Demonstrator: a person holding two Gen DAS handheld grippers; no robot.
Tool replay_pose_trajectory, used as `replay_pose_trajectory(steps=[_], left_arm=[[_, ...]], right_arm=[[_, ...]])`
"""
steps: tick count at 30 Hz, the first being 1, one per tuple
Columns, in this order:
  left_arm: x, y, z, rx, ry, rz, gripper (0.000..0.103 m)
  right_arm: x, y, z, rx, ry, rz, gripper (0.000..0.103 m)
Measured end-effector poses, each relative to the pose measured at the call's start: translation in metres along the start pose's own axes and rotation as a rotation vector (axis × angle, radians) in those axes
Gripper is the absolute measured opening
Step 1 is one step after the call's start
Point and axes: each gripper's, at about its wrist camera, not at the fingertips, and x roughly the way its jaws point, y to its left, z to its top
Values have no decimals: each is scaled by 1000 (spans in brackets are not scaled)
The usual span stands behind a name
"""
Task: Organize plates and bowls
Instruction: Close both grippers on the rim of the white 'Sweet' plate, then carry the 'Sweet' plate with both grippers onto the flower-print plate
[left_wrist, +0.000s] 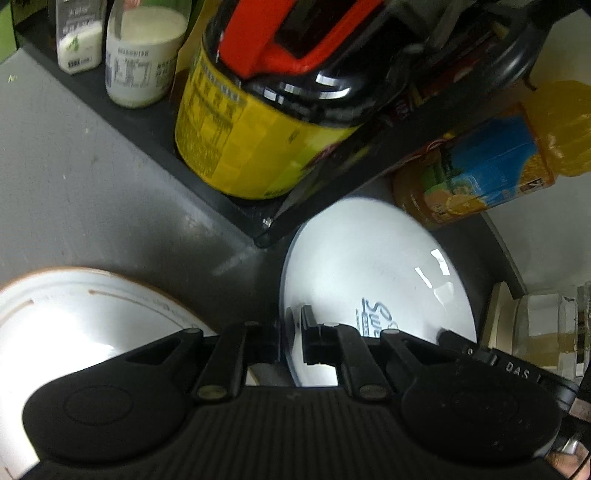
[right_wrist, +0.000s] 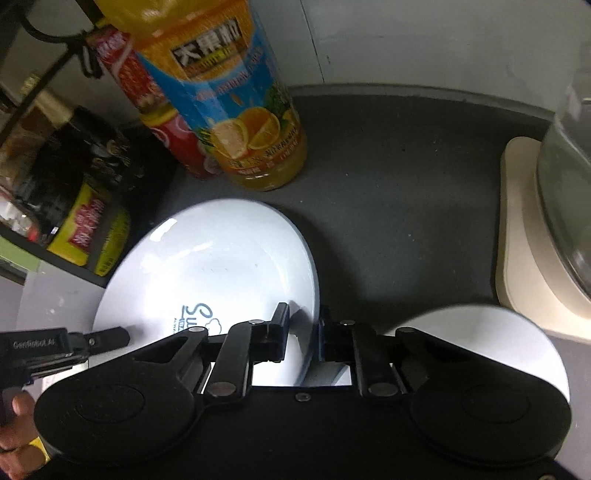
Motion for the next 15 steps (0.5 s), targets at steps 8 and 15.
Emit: replay_pose_trajectory(steps=[8,15], left_arm=[[-16,0,5,54,15,-31,8],[-33,5,3,87,31,-69,8]], right_arm=[[-28,2,-20,81,-47,13,10],[-53,13,-39,123,-99,15,10]])
